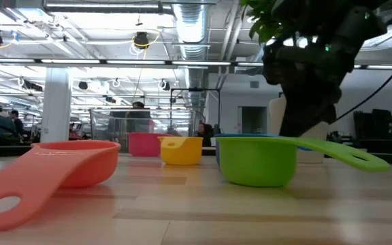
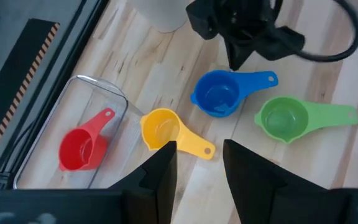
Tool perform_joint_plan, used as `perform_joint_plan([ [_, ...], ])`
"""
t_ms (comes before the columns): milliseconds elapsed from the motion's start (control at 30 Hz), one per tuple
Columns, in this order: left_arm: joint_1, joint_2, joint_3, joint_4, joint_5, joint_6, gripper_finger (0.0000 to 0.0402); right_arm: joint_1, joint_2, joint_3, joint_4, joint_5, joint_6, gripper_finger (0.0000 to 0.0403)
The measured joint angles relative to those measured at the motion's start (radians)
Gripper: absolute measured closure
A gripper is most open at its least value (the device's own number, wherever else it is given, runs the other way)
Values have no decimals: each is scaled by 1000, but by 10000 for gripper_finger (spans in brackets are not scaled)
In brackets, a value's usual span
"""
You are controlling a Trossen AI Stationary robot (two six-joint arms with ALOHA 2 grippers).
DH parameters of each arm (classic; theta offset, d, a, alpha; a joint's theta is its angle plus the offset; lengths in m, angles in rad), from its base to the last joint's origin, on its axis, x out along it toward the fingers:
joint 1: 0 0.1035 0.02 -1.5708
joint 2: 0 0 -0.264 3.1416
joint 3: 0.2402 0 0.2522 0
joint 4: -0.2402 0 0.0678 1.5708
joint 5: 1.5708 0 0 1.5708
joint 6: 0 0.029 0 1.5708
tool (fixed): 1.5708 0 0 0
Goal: Nest measuring cups in basket
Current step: Stack the blue measuring cup on top of the red measuring cup in the transparent bin
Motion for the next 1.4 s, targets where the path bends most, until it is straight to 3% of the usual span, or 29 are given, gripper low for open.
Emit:
perform_joint_plan([
  [167,3,6,0,0,6,-23,281,46,-87,0,-70,-3,43,349],
  [333,28,34,0,1,79,-64,281,176,-262,0,-271,18,148,349],
  [600,87,83,2,6,152,-138,281,513,-587,0,-678,423,523,349],
  [700,114,146,1,42,205,-139,281,614,-646,0,-743,578,636,349],
  [833,163,243,0,155,302,-105,281,693,-676,0,-806,707,691,349],
  [1133,342,307,0,262,496,-61,259,739,-716,0,-984,727,784,349],
  [1400,446,307,0,368,530,24,217,756,-768,0,-1046,726,784,349],
])
